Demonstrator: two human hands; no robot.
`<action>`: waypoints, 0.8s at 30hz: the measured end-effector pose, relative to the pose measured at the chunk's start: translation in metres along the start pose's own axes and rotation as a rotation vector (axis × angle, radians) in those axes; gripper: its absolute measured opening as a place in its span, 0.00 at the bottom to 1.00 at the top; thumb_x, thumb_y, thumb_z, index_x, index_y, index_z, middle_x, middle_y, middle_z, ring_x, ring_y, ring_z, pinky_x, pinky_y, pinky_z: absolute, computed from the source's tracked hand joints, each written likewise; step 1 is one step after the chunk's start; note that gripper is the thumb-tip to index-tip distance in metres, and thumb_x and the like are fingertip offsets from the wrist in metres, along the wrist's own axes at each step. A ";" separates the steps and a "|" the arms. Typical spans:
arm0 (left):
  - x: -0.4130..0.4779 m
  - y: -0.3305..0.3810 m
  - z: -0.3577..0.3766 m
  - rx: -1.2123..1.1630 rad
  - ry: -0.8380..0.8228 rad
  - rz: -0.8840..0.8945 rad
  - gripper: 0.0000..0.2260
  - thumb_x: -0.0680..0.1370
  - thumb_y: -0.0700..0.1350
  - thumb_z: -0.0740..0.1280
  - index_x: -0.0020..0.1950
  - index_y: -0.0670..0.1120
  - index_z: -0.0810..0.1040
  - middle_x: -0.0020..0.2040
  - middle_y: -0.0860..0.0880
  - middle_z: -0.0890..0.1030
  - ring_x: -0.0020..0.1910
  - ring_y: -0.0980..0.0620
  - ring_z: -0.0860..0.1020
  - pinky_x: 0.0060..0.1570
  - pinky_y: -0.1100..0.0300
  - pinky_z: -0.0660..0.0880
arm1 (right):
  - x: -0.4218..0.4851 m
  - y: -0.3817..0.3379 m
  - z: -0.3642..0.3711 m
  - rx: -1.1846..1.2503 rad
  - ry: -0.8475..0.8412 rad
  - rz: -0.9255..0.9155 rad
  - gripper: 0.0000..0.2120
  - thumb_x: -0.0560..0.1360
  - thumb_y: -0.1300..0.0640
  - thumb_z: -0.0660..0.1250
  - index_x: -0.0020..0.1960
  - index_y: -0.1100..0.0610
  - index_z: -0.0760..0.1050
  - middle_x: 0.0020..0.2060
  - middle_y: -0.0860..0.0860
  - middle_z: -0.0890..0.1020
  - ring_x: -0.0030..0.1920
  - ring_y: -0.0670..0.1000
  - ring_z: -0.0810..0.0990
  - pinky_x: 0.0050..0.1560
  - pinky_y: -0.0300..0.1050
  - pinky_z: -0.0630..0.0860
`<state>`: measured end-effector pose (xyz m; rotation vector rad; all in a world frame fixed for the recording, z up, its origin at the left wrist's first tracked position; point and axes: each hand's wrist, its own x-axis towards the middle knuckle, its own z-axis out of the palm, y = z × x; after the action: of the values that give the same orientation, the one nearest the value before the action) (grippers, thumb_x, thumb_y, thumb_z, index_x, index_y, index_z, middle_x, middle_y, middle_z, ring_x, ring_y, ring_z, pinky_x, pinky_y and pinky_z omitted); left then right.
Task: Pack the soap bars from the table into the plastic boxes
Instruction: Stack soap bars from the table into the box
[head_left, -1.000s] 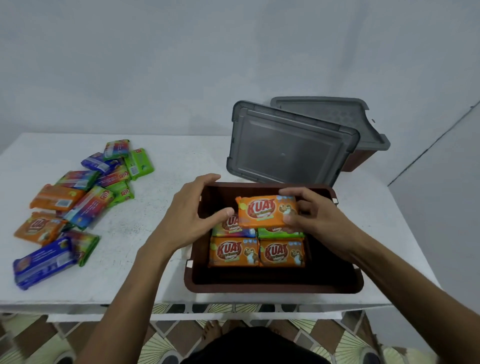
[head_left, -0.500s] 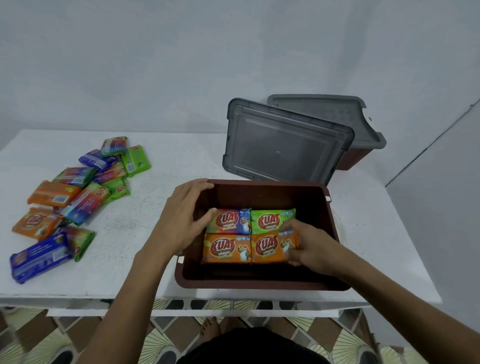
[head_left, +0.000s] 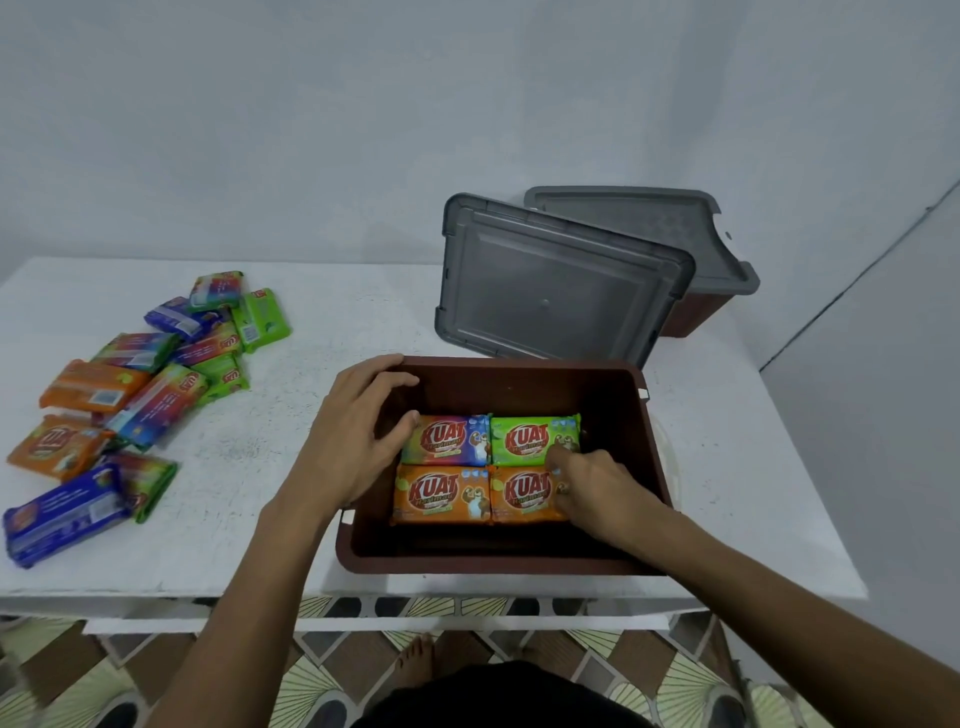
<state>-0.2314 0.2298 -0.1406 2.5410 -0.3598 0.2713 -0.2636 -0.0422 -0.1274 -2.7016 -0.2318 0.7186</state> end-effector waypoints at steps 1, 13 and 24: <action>0.000 -0.001 0.000 0.003 0.000 0.005 0.18 0.76 0.54 0.61 0.63 0.50 0.75 0.70 0.51 0.70 0.69 0.53 0.65 0.66 0.60 0.61 | 0.001 0.000 0.000 0.006 -0.002 -0.006 0.19 0.79 0.57 0.64 0.69 0.56 0.67 0.66 0.56 0.74 0.62 0.55 0.77 0.61 0.48 0.76; -0.011 -0.008 -0.005 -0.043 0.011 -0.052 0.18 0.77 0.56 0.60 0.63 0.52 0.75 0.72 0.52 0.68 0.70 0.53 0.65 0.65 0.59 0.62 | -0.004 -0.023 -0.021 -0.213 0.116 0.078 0.27 0.77 0.39 0.62 0.72 0.47 0.64 0.64 0.50 0.77 0.58 0.52 0.80 0.56 0.49 0.80; -0.063 -0.072 -0.054 -0.114 0.019 -0.175 0.12 0.81 0.54 0.60 0.63 0.56 0.74 0.62 0.59 0.76 0.55 0.64 0.76 0.50 0.63 0.73 | 0.034 -0.134 -0.035 0.127 0.259 -0.290 0.19 0.76 0.43 0.65 0.66 0.46 0.73 0.53 0.49 0.83 0.50 0.47 0.82 0.54 0.51 0.80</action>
<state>-0.2750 0.3311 -0.1484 2.4367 -0.1404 0.2017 -0.2262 0.0810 -0.0659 -2.5323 -0.4827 0.2859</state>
